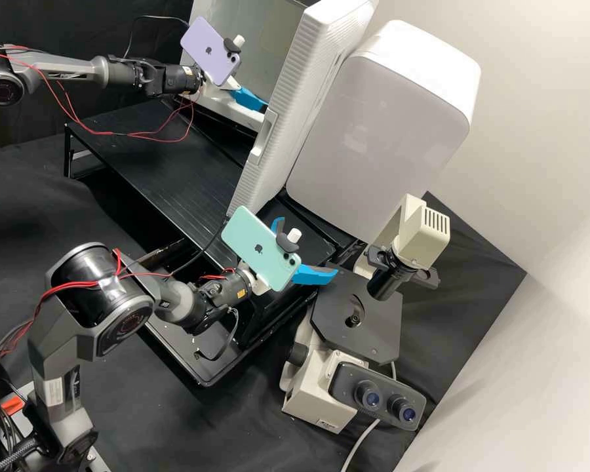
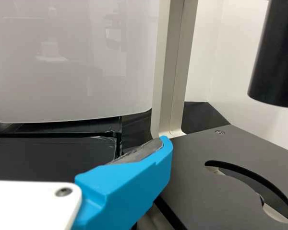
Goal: Take the petri dish out of the incubator
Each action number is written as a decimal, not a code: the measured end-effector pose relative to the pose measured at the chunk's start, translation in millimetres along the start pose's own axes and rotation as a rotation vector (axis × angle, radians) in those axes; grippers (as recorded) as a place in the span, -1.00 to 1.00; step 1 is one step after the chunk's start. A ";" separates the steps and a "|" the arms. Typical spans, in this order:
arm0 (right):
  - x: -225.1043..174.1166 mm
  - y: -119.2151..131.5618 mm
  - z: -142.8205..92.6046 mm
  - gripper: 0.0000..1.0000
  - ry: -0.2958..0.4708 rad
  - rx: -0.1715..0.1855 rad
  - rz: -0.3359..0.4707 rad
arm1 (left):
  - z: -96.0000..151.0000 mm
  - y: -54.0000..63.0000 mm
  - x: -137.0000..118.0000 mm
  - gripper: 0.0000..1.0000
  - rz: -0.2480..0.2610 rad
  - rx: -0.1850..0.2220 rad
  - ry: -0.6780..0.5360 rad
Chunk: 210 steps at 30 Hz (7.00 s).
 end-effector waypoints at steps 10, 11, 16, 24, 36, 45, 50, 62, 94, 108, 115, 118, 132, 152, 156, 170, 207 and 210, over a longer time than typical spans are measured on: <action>0.0 0.0 0.0 1.00 0.000 0.000 0.000 | -11.9 -11.5 0.6 1.00 -0.024 -0.037 0.110; 0.0 0.0 0.0 1.00 0.000 0.000 0.000 | -13.3 -12.5 0.6 1.00 -0.026 -0.042 0.124; 0.0 0.0 0.0 1.00 0.000 0.000 0.000 | -18.3 -14.5 0.2 1.00 -0.021 -0.033 0.173; 0.0 0.0 0.0 1.00 0.000 0.000 0.000 | -20.9 -14.4 -0.7 1.00 -0.014 -0.021 0.199; 0.0 0.0 0.0 1.00 0.000 0.000 0.000 | -21.9 -10.9 -1.4 1.00 -0.010 -0.055 0.219; 0.0 0.0 0.0 1.00 0.000 0.000 0.000 | -22.6 -5.5 4.6 1.00 -0.001 -0.094 0.257; 0.0 0.0 0.0 1.00 0.000 0.000 0.000 | -22.7 -3.3 11.4 1.00 0.012 -0.098 0.278; 0.0 0.0 0.0 1.00 0.000 0.000 0.000 | -22.3 -1.8 11.8 -1.00 0.014 -0.094 0.301; 0.0 0.0 0.0 1.00 0.000 0.000 0.000 | -22.3 -5.2 11.9 -1.00 0.013 -0.065 0.311; 0.0 0.0 0.0 1.00 0.000 0.000 0.000 | -22.0 -5.2 11.8 -1.00 0.013 -0.063 0.310; 0.0 0.0 0.0 1.00 0.000 0.000 0.000 | -22.0 -5.2 11.8 -1.00 0.013 -0.063 0.310; 0.0 0.0 0.0 1.00 0.000 0.000 0.000 | -21.2 -5.4 11.7 -1.00 0.013 -0.063 0.309; 0.0 0.0 0.0 1.00 0.000 0.000 0.000 | -19.3 -7.7 11.7 -1.00 0.009 -0.053 0.307; 0.0 0.0 0.0 1.00 0.000 0.000 0.000 | -18.7 -8.0 11.4 -1.00 0.008 -0.053 0.310; 0.0 0.0 0.0 1.00 0.000 0.000 0.000 | -19.2 -8.9 11.3 -1.00 0.005 -0.052 0.314; 0.0 0.0 0.0 1.00 0.000 0.000 0.000 | -16.4 -9.6 10.5 -1.00 0.013 -0.009 0.315; 0.0 0.0 0.0 1.00 0.000 0.000 0.000 | 13.6 -6.4 6.7 -1.00 0.025 0.008 0.218; 0.0 0.0 0.0 1.00 0.000 0.000 0.000 | 13.8 -6.4 6.7 -1.00 0.025 0.009 0.216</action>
